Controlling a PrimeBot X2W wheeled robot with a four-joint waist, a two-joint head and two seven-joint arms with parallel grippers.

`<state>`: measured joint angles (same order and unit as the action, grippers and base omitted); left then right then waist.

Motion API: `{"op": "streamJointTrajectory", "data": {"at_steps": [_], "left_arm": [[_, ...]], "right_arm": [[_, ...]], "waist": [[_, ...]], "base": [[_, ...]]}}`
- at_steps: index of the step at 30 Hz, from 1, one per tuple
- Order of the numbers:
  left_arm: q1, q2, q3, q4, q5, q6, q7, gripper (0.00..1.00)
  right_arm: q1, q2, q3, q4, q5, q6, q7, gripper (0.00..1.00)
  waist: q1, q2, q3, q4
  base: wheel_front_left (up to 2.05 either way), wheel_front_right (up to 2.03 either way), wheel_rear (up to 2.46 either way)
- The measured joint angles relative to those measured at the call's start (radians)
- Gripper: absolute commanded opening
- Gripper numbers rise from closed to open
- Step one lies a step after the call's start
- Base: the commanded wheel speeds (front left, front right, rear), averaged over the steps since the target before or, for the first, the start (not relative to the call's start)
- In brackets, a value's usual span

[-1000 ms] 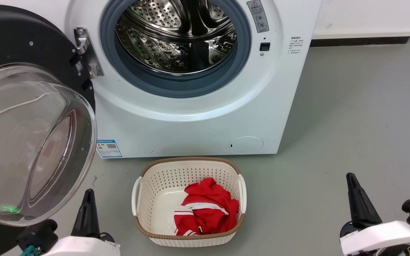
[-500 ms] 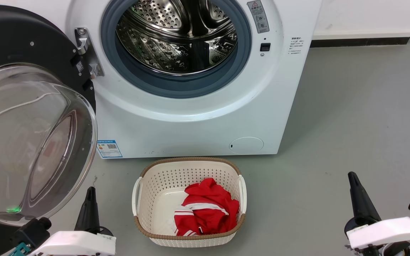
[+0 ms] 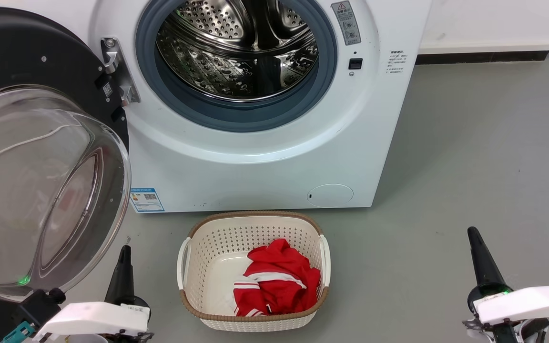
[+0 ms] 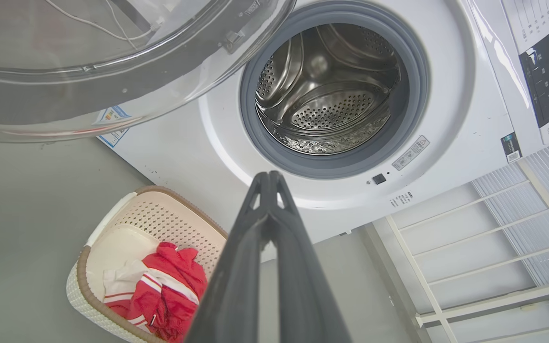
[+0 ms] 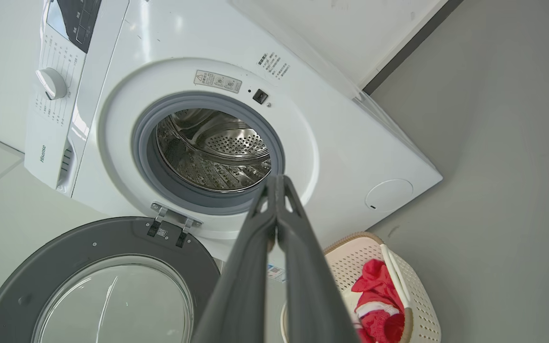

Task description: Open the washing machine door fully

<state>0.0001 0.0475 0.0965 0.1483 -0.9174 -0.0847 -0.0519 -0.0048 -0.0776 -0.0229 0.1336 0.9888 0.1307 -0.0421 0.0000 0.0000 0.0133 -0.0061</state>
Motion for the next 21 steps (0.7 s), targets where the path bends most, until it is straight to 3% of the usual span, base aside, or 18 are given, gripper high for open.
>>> {"op": "streamJointTrajectory", "data": {"at_steps": [21], "left_arm": [[-0.033, 0.0, 0.005, 0.034, -0.242, -0.014, 0.059, 0.0]], "right_arm": [[-0.035, -0.002, -0.014, 0.038, 0.231, 0.0, 0.042, 0.0]], "waist": [[0.0, 0.0, -0.003, 0.002]], "base": [[0.0, 0.0, 0.0]]}}
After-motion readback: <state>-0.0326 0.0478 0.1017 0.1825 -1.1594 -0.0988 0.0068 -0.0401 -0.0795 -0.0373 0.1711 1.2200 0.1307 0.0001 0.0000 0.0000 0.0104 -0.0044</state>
